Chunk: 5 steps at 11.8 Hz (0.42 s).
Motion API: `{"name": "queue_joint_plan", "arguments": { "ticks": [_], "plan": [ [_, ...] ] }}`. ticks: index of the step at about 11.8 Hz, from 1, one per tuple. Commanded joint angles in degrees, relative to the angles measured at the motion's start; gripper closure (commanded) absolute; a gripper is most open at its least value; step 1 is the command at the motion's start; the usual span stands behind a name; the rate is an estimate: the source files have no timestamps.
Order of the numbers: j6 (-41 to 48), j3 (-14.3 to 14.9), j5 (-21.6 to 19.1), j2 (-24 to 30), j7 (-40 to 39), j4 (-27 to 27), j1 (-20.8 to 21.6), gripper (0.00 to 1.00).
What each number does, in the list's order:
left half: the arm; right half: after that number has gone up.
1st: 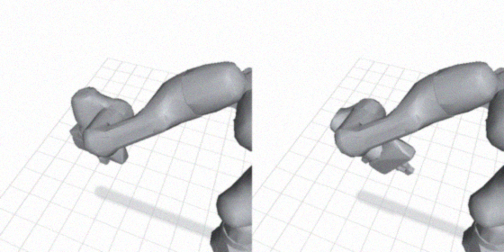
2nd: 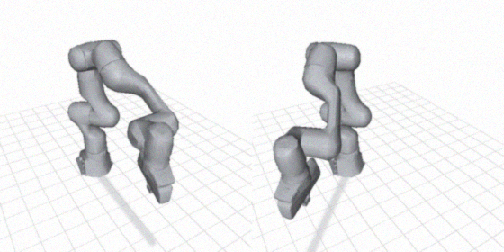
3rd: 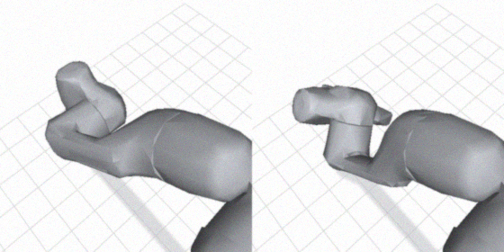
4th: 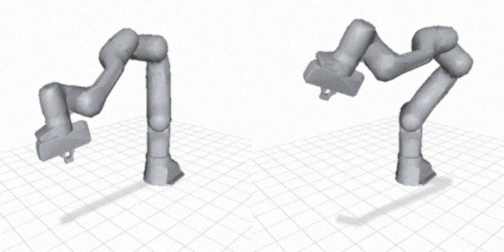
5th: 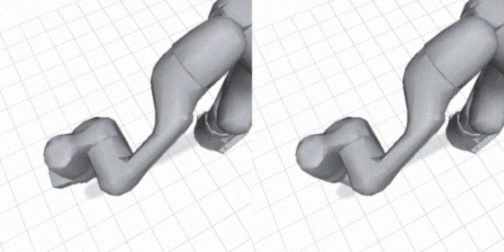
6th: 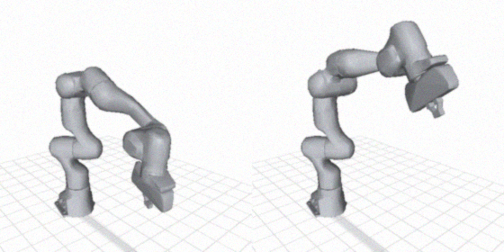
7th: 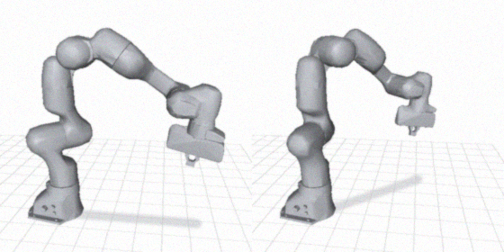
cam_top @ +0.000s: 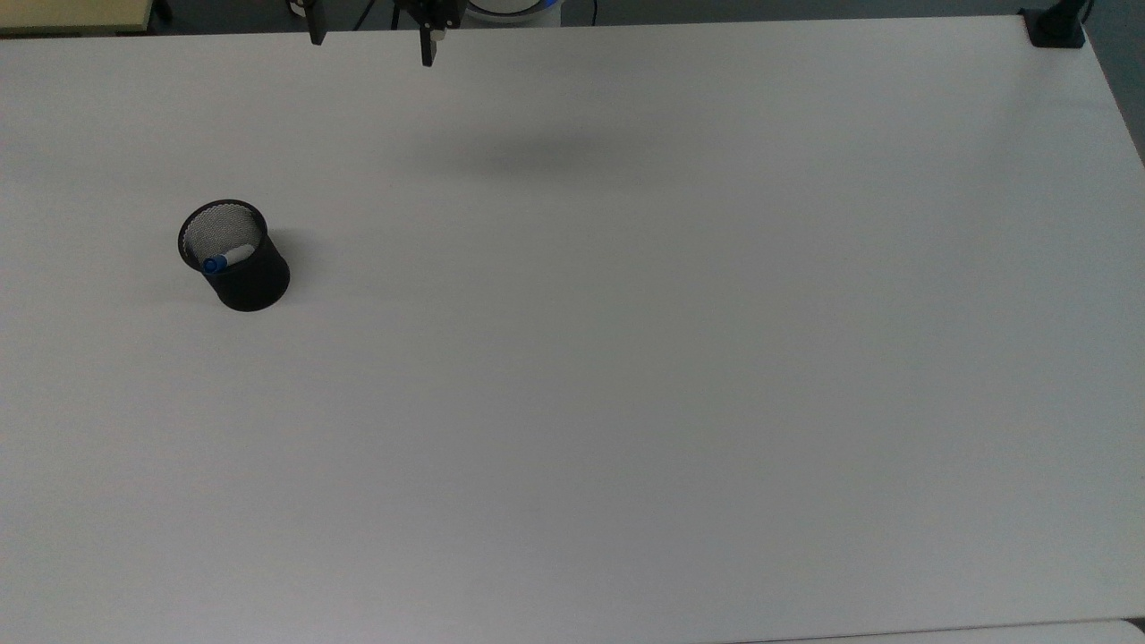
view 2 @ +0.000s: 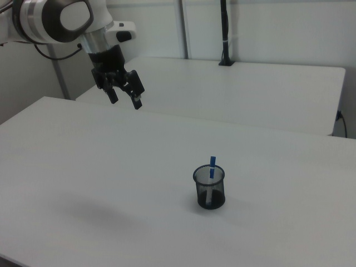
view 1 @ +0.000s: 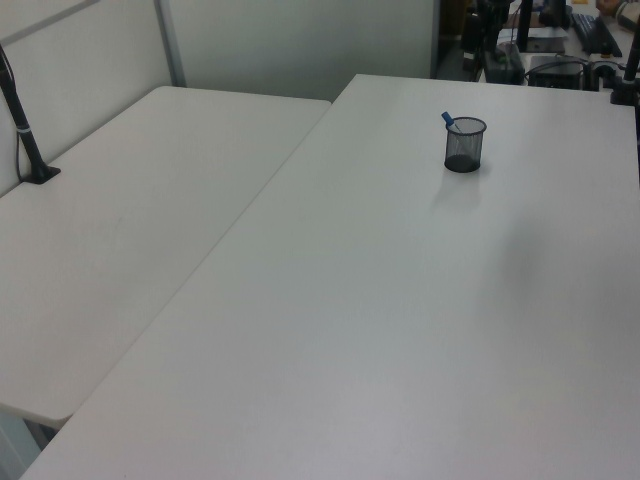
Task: Insert the marker
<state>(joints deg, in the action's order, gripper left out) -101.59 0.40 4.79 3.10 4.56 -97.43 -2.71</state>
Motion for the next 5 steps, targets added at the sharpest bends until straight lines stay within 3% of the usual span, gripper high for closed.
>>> {"name": "queue_joint_plan", "arguments": {
  "ticks": [1,5],
  "plan": [
    [1.7,0.7,-0.5,-1.1,-4.4,2.2,0.5,0.0],
    [1.8,0.6,-0.7,-1.1,-4.1,2.2,0.5,0.0]
  ]
}}
